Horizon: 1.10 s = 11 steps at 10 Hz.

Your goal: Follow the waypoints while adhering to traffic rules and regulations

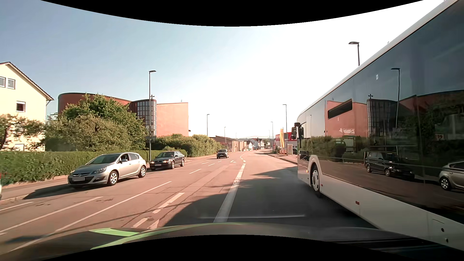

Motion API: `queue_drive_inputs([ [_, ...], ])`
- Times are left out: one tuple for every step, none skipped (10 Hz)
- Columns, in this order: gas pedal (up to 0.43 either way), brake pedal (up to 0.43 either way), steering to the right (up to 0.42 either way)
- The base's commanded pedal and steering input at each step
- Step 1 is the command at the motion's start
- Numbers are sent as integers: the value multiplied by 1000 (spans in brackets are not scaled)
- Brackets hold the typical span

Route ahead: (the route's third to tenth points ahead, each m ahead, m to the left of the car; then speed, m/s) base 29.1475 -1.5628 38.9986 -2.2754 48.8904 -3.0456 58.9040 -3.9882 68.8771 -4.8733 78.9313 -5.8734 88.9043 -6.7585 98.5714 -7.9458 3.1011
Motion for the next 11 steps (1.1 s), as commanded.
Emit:
queue_drive_inputs([
  [20, 0, 126],
  [20, 0, 114],
  [20, 0, 102],
  [20, 0, 94],
  [20, 0, 87],
  [20, 0, 77],
  [20, 0, 65],
  [20, 0, 55],
  [20, 0, 48],
  [20, 0, 43],
  [20, 0, 40],
])
